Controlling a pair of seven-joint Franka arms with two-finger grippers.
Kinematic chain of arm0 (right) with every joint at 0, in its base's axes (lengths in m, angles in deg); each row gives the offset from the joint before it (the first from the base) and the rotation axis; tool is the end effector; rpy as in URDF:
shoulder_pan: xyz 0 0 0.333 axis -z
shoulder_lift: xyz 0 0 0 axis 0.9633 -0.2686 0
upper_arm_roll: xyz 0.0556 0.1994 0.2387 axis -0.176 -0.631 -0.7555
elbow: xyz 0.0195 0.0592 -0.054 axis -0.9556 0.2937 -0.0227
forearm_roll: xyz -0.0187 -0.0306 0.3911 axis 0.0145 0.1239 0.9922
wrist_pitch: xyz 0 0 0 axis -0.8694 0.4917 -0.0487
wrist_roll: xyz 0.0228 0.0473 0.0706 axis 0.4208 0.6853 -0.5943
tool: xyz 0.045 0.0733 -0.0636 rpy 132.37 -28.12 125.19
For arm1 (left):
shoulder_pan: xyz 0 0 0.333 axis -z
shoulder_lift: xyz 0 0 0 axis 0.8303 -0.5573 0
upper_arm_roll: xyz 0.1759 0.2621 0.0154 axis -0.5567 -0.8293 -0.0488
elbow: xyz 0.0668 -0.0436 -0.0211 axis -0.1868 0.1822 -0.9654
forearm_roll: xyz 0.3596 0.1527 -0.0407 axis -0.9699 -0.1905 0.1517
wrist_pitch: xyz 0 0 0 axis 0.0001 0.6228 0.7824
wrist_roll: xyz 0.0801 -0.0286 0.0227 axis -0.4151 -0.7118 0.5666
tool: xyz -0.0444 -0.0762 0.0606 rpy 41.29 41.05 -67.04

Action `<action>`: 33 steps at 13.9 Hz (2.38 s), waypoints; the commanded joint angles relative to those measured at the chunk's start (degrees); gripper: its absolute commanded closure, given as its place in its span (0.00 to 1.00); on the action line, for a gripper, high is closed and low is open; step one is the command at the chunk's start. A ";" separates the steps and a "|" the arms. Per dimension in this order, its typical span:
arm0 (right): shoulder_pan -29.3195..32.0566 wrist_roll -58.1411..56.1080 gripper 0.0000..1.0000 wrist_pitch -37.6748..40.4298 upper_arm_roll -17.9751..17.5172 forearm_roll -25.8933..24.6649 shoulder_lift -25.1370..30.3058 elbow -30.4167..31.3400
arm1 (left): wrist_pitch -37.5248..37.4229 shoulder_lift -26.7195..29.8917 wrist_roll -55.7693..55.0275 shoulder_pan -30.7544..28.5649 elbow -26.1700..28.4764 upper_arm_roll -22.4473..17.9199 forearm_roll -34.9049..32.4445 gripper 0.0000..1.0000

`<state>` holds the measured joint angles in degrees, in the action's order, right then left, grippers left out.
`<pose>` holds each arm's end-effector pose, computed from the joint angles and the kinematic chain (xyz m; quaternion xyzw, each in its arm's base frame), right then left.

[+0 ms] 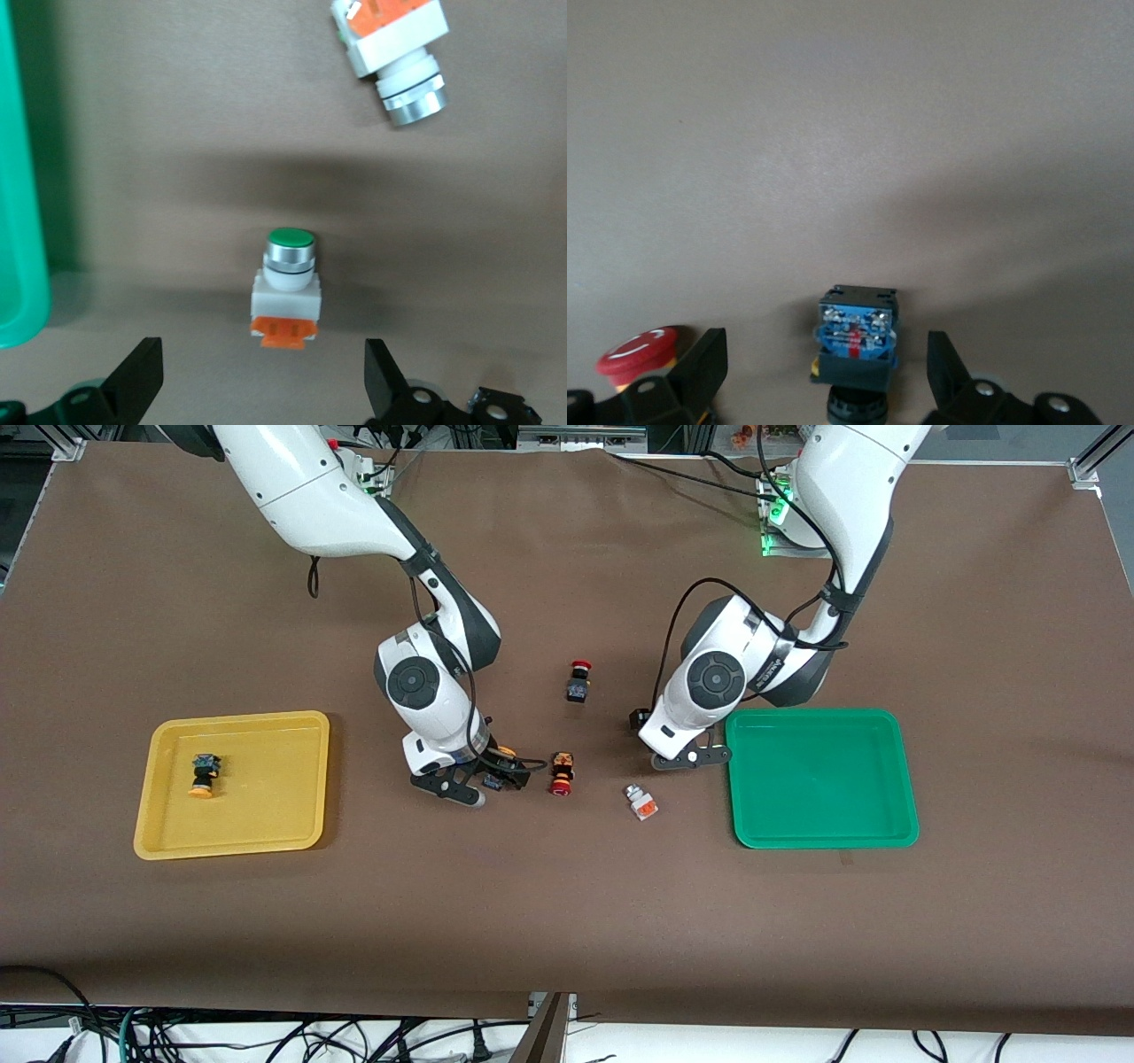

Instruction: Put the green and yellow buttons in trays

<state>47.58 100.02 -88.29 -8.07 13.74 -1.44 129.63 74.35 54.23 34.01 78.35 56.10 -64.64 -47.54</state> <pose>0.5908 0.3711 0.1926 -0.9808 0.1677 -0.0415 0.0906 0.5413 -0.3405 0.2230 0.9925 0.0629 -0.1043 0.0094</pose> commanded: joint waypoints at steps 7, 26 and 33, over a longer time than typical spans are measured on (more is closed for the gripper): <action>-0.68 -1.11 1.00 6.85 3.26 -1.69 1.22 -1.98 | 5.59 -4.73 -0.49 0.63 0.40 -0.74 -0.16 0.03; 8.91 -58.95 0.00 18.91 25.33 3.12 11.34 10.77 | -18.15 -5.60 20.83 -13.94 -16.31 -2.23 -5.85 1.00; 8.56 -59.04 0.00 41.01 24.98 4.37 15.04 -7.40 | -14.92 -10.00 32.54 -28.10 -12.35 -2.32 -11.59 0.78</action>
<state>55.91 42.02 -56.11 17.11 17.04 13.54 129.21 57.18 45.88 64.25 52.97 43.48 -67.78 -57.39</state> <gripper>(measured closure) 0.000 0.590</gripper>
